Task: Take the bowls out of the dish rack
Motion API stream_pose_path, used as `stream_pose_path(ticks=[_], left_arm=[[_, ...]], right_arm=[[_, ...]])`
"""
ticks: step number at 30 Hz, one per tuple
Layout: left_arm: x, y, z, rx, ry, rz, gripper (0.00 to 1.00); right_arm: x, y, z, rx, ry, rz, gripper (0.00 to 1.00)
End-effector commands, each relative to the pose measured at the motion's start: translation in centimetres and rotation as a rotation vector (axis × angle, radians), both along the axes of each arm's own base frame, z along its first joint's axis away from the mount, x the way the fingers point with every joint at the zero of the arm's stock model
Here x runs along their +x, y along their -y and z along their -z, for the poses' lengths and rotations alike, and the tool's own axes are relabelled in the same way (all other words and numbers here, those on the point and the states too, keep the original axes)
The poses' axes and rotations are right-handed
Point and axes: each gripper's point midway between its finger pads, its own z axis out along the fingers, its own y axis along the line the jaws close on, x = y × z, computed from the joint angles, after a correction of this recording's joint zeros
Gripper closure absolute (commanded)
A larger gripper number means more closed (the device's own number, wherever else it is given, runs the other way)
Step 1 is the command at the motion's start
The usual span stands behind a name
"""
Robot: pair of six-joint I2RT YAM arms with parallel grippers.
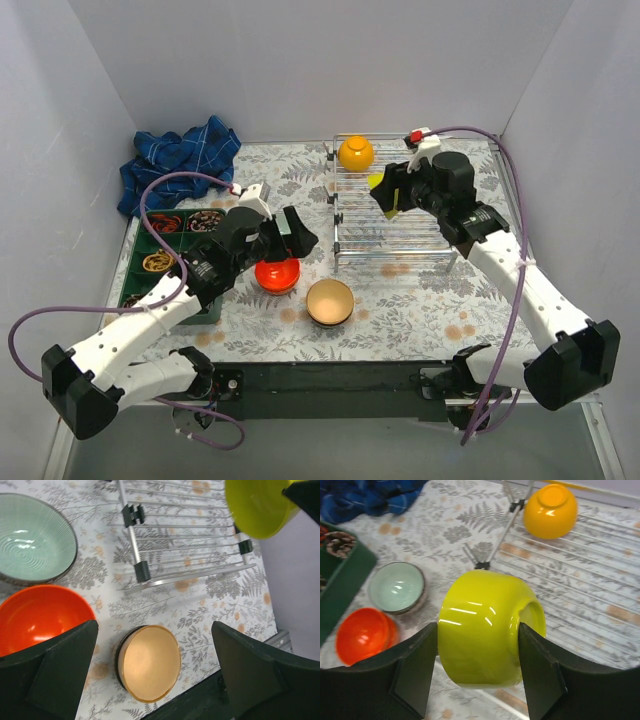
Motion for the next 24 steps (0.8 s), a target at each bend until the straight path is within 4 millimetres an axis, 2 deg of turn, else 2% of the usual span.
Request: stream_pose_path(ticks=[1,2,4,5,7,8,10,11,13,15,16,19,20,22,24], left_arm=[[1.2,2.5,-2.8,-0.105,0.132,0.083,0.02],[1.6,2.9,-3.4,-0.134,0.157,0.083,0.02],[1.8,3.5,-2.8,-0.149,0.157,0.095,0.02],[2.1,3.9,-3.5,-0.181,0.181,0.097,0.02],[2.4,4.4,-3.3,-0.2,0.185,0.104,0.02],[2.2,5.1,-3.8,-0.237,0.201,0.133,0.02],[2.2,5.7,-3.6,-0.263,0.2,0.154,0.02],[2.3,6.0,-3.9,-0.284,0.214,0.161,0.02],[2.3,6.6,-3.6,-0.309,0.2,0.178,0.03],[2.0,7.3,-3.8,-0.343,0.199,0.208,0.05],[2.1,7.6,-3.5,-0.348,0.187,0.215,0.09],[2.0,8.0,-2.7,-0.359,0.162,0.223,0.18],[2.0,8.0,-2.2,-0.353,0.149,0.22,0.24],[2.2,7.8,-0.6,-0.346,0.116,0.193,0.29],[2.3,7.6,0.0,-0.357,0.108,0.167,0.37]], right_arm=[[-4.4,-2.5,-3.8,0.276,-0.056,-0.119,0.75],[-4.9,-2.8,-4.4,0.31,-0.055,-0.136,0.75],[-6.3,-3.3,-4.9,0.395,-0.094,-0.16,0.75],[-6.7,-3.5,-5.4,0.427,-0.092,-0.176,0.75],[-8.1,-4.1,-6.1,0.501,-0.126,-0.212,0.75],[-8.5,-4.2,-5.5,0.521,-0.151,-0.217,0.75],[-9.5,-4.7,-6.6,0.607,-0.168,-0.256,0.75],[-9.9,-4.9,-5.6,0.632,-0.204,-0.258,0.75],[-10.7,-5.3,-6.2,0.704,-0.224,-0.292,0.75],[-11.3,-5.4,-5.3,0.727,-0.257,-0.301,0.75],[-11.4,-5.4,-5.8,0.746,-0.245,-0.309,0.75],[-11.8,-5.4,-5.6,0.77,-0.262,-0.317,0.75],[-12.0,-5.5,-5.6,0.783,-0.274,-0.32,0.75],[-12.4,-5.7,-5.4,0.794,-0.288,-0.338,0.75],[-12.6,-5.8,-5.6,0.814,-0.298,-0.354,0.75]])
